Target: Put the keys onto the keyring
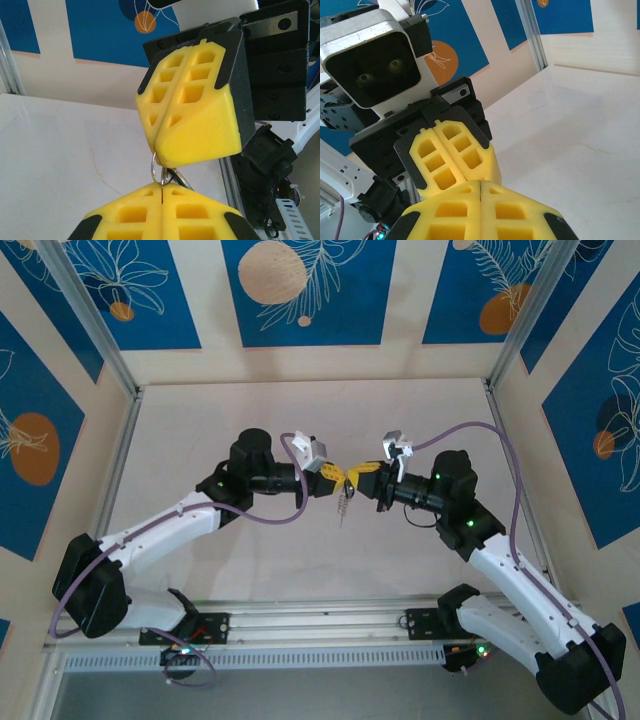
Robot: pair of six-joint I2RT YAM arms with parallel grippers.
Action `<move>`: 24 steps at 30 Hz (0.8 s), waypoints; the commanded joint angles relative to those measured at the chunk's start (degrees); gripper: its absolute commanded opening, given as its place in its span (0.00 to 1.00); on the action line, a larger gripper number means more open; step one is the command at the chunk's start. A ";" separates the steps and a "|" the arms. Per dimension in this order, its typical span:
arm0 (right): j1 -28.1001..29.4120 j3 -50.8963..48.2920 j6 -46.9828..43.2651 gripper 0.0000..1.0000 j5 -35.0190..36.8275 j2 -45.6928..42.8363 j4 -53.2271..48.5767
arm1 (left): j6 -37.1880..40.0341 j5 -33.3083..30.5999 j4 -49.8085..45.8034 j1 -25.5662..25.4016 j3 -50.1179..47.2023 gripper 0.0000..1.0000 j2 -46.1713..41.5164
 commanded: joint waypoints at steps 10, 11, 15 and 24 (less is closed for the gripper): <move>-0.80 0.03 -3.30 0.00 4.58 0.32 -4.58 | 0.08 0.11 3.47 -0.72 2.50 0.00 -1.46; -1.27 -0.26 -3.08 0.00 4.58 -0.05 -4.52 | 0.07 0.10 3.47 -0.78 2.49 0.00 -1.52; -3.80 -1.66 -1.36 0.00 3.45 -1.59 -3.87 | 0.06 -0.21 3.77 -0.70 2.13 0.00 -1.84; -5.57 -3.01 1.40 0.00 0.87 -2.36 -2.14 | -0.75 -0.42 5.29 -0.76 1.49 0.00 -2.15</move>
